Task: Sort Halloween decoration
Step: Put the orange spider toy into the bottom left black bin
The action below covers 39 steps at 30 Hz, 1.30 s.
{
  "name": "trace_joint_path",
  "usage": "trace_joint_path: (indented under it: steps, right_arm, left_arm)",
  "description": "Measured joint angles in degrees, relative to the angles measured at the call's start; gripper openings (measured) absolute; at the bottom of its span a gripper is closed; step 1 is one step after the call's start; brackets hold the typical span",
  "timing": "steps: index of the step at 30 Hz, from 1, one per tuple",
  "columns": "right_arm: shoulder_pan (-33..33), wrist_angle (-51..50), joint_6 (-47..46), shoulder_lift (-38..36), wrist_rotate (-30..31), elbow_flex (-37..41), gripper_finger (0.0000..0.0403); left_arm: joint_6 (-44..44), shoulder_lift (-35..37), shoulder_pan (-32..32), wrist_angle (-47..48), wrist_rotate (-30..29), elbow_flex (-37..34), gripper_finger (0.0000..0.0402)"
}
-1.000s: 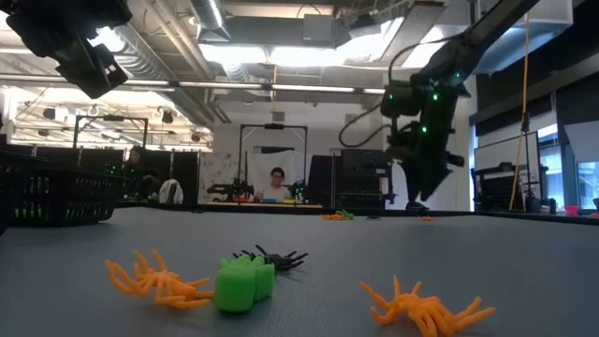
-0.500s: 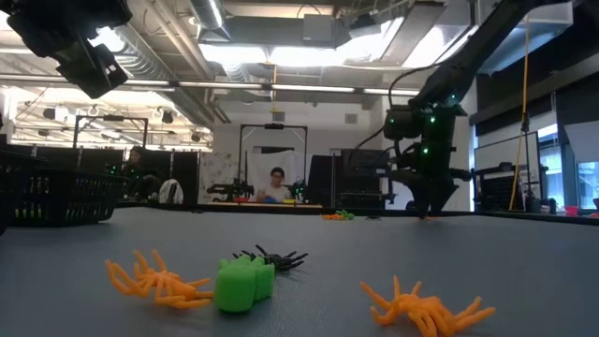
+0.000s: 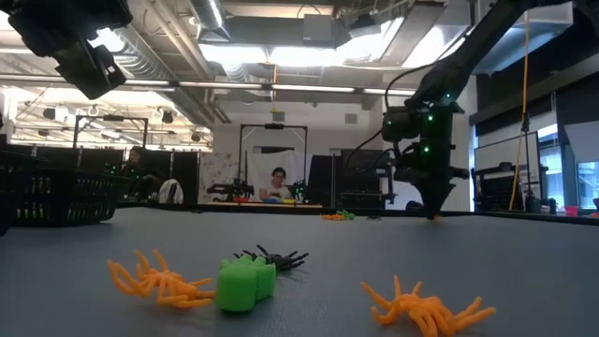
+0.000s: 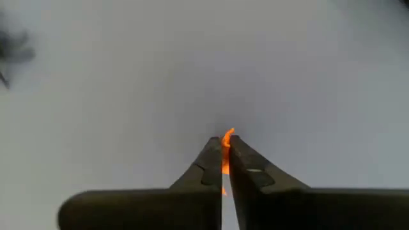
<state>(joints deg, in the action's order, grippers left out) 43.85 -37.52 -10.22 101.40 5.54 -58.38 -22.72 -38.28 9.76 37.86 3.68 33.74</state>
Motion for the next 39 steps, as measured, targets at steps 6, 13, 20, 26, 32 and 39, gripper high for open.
trace_joint_path:
  steps: [6, 13, 20, 26, 32, 39]
  right_arm:
    - [-3.22, -5.41, -0.06, -1.59, -0.64, -3.92, 0.0015]
    - [-11.57, -6.87, -1.51, -2.27, -4.41, -8.45, 0.0007]
    - [-22.73, 4.13, -3.31, -2.27, -15.76, -10.92, 0.0003]
    - [-32.55, 18.47, -6.29, -2.29, -21.29, -10.96, 0.0006]
    - [-41.87, 32.16, -7.85, -2.18, -21.70, -11.00, 0.0006]
    - [-49.21, 41.18, -7.67, -2.16, -19.05, -11.00, 0.0006]
  left_arm:
    - [-1.25, 0.00, 0.00, 0.04, 0.08, 0.00, 0.0108]
    - [-1.31, 0.00, 0.00, 0.03, 0.44, 0.00, 0.0108]
    - [-1.31, 0.00, 0.00, -0.20, 3.31, 0.00, 0.0108]
    - [-1.31, 0.00, 0.04, -2.63, 11.03, 0.00, 0.0108]
    - [-1.29, 0.00, 0.20, -7.39, 19.72, 0.00, 0.0108]
    - [-0.85, 0.00, 0.20, -8.43, 14.93, 0.00, 0.0108]
